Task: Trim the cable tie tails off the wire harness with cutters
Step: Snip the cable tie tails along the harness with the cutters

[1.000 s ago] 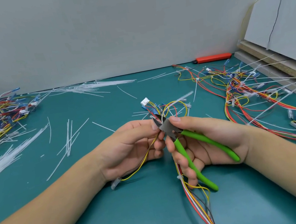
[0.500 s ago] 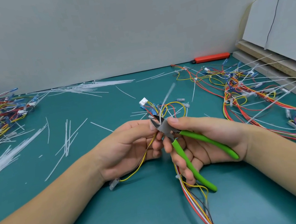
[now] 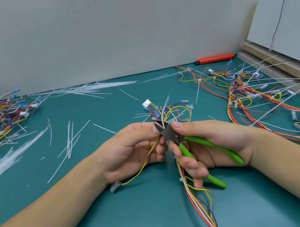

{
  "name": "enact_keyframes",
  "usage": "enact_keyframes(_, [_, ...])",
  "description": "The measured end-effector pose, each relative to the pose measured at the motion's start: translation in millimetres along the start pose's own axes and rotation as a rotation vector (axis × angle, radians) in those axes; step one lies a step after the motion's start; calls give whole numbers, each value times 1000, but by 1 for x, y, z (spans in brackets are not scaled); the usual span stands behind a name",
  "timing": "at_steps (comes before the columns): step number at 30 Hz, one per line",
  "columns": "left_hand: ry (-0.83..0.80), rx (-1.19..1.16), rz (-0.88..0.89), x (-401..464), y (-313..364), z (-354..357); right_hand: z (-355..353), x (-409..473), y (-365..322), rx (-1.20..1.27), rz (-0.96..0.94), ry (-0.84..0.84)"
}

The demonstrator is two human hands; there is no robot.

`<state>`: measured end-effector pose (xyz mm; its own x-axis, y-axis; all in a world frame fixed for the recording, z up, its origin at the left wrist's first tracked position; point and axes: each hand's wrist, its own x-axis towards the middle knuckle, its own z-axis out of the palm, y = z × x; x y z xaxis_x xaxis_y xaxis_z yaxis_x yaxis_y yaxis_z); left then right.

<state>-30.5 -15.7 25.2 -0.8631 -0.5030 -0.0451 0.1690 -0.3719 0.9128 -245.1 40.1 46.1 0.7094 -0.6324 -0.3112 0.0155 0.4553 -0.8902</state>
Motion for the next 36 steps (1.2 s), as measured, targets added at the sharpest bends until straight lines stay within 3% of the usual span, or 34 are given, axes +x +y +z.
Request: enact_keyframes(36, [5, -40, 0, -1, -1, -2, 1, -1, -1, 25, -23, 5])
